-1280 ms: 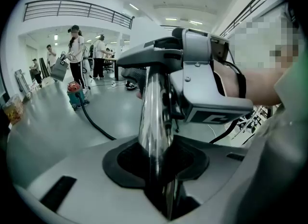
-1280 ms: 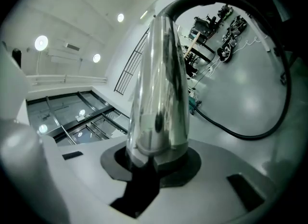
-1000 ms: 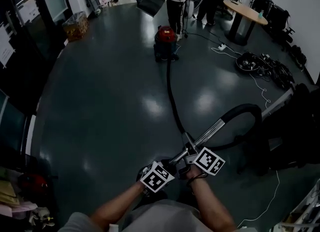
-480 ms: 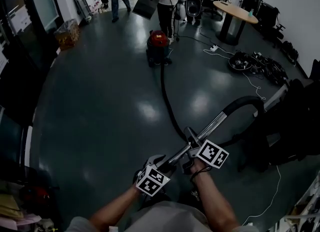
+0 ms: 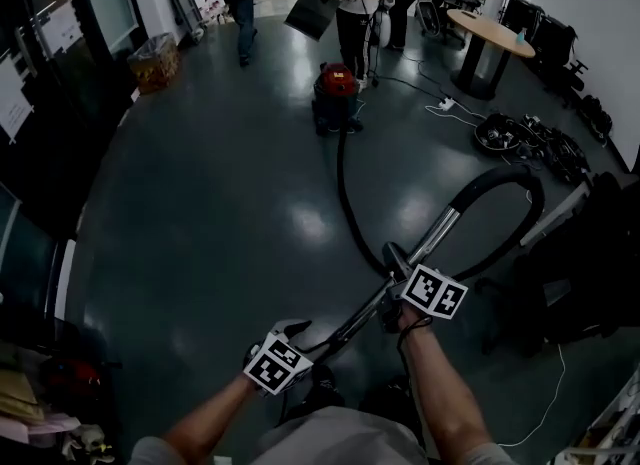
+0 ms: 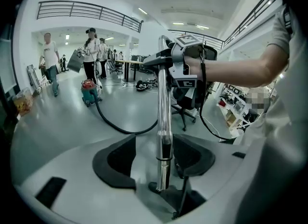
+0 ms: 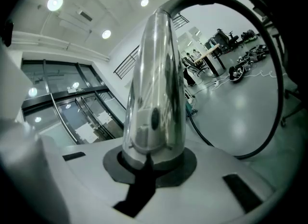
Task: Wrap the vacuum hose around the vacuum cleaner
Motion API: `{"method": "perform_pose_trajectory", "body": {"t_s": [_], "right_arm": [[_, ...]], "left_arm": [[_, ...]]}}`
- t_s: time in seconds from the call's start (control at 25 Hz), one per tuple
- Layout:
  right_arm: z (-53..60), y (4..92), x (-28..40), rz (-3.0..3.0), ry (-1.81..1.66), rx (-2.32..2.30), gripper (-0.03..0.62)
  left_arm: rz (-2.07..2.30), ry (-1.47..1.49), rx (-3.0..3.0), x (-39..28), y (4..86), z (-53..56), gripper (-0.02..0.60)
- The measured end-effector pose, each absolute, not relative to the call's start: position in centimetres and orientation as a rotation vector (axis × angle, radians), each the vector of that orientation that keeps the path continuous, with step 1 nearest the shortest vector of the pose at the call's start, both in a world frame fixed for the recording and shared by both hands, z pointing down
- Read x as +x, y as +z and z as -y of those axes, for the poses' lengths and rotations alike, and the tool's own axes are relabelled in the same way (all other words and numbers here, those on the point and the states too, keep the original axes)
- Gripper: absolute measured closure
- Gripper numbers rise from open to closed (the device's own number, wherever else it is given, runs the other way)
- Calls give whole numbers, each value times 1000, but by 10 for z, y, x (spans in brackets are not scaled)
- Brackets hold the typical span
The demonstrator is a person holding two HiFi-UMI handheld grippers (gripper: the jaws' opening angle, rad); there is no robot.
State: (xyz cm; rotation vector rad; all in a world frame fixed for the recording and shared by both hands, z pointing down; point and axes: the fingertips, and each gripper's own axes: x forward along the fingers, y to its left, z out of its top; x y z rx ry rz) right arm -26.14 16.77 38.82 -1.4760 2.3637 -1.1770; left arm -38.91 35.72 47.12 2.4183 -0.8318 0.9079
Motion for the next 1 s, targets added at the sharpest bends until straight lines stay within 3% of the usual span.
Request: {"method": "perform_pose_trajectory", "body": {"t_s": [0.56,1.0], "right_arm": [[-176,416,-303,-3044,-1009,-1237,554],[-179,445,-228,-3418,-929,-989,554]], "left_arm": [[1045,955,2614,-356,396,-264,337],[1132,1322,2979,-242,319,-172,337]]}}
